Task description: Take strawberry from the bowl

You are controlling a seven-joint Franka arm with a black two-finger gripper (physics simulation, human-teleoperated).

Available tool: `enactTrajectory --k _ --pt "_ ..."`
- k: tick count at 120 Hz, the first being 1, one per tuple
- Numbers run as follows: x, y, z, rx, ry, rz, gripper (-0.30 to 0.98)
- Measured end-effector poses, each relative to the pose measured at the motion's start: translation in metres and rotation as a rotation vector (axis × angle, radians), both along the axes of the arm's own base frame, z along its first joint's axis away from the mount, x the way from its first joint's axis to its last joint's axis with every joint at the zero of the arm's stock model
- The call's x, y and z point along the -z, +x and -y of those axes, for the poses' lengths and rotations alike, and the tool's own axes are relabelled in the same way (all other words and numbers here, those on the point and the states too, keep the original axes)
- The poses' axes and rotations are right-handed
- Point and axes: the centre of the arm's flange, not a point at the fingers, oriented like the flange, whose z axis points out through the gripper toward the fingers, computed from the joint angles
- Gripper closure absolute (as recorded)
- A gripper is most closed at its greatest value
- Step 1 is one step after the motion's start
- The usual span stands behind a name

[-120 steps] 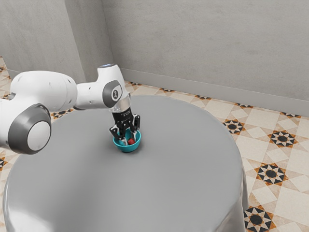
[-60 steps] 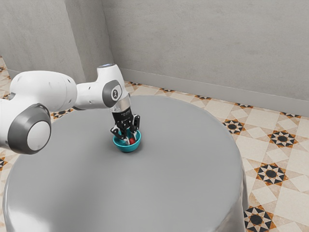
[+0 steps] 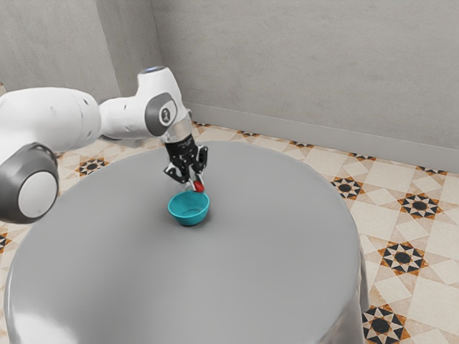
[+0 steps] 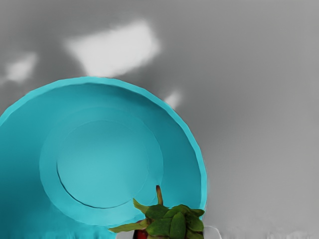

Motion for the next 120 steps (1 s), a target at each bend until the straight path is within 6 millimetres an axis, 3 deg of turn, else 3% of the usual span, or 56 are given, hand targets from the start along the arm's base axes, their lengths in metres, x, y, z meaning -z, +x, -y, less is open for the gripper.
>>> enactTrajectory --k 19,28,36,71,96,113,120 --pt "-0.004 -0.003 0.079 0.105 -0.001 0.002 0.70" --pt "0.009 -0.008 0.119 0.158 -0.002 -0.014 0.71" --pt "0.024 -0.011 0.138 0.182 0.000 -0.033 0.71" --pt "0.052 -0.013 0.153 0.195 0.006 -0.068 0.71" --pt "0.050 -0.012 0.164 0.205 -0.009 -0.049 0.33" --pt "0.047 -0.011 0.164 0.208 -0.010 -0.039 0.17" --pt "0.020 -0.011 0.159 0.204 -0.016 -0.009 0.13"
